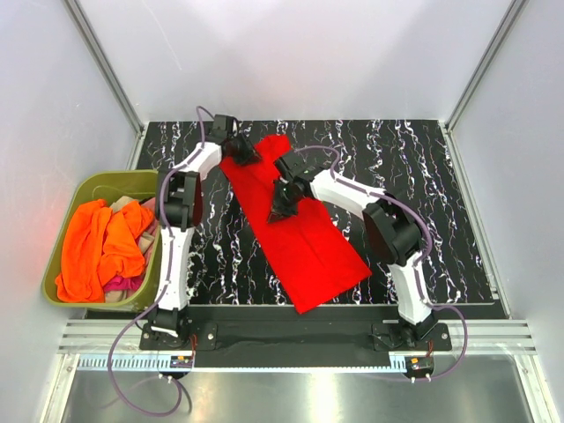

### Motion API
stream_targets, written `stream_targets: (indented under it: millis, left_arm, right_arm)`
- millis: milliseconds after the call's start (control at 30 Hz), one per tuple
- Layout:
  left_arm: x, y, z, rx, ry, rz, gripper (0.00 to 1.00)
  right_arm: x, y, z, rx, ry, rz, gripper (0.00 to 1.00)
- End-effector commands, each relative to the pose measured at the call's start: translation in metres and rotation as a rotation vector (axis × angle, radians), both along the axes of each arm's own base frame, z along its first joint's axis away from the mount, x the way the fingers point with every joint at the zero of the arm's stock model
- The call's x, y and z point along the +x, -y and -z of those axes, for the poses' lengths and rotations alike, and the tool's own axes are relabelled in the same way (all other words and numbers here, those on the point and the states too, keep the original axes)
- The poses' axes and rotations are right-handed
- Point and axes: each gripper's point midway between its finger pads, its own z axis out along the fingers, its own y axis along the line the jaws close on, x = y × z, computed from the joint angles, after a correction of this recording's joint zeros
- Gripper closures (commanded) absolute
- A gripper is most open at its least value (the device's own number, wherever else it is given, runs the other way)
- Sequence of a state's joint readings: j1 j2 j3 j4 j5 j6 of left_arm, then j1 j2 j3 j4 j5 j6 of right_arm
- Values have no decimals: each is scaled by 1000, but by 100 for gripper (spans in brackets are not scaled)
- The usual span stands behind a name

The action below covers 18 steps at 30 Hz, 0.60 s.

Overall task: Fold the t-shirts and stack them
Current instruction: Fold the tshirt

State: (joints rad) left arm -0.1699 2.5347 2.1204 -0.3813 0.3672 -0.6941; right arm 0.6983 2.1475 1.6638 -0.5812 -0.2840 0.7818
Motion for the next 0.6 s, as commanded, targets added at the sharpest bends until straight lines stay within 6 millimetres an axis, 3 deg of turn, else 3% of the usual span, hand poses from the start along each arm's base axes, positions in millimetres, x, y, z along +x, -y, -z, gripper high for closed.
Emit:
stream_targets:
  millis: [0,33,67,100,133,200,267,333,400,433,467,533,567]
  left_arm:
    - [-2,-10,-84,25,152,-55,71]
    - [-13,-10,-74,19,124,-79,71]
    - [-21,-2,-94,9,153,-86,71]
    - [-25,-1,-93,20,158,-113,71]
    - [-34,4,-84,9,133,-133,71]
    - [-43,25,-82,2,121,-139,71]
    - [-49,44,-66,-25,70,-155,71]
    - [-45,56,-63,-42,61,-172,71]
    - [-44,66,-39,-14,28,-170,71]
    - [-38,70,-41,-30,22,-177,71]
    - [-37,71,-25,-26,-10,-182,71]
    - [-28,71,-21,-25,-4,-201,71]
    - [-25,72,-7,-16,-18,-204,71]
  right_arm:
    - [-6,22,-61,11,99,-114,86]
    - [-7,32,-64,-2,110,-122,82]
    - [-15,49,-54,-30,100,-149,80]
    - [-19,60,-65,-25,124,-152,78]
    - [-22,86,-49,-61,97,-141,78]
    - [-24,107,-49,-51,90,-137,78]
    - [-27,135,-34,-67,50,-115,80]
    - [-29,148,-27,-74,38,-109,88]
    - [-33,156,-16,-87,25,-129,94]
    - [-35,158,-11,-91,24,-133,100]
    - [-38,159,-3,-93,17,-132,100]
    - [-46,162,8,-94,-3,-109,100]
    - [-44,161,12,-88,11,-95,100]
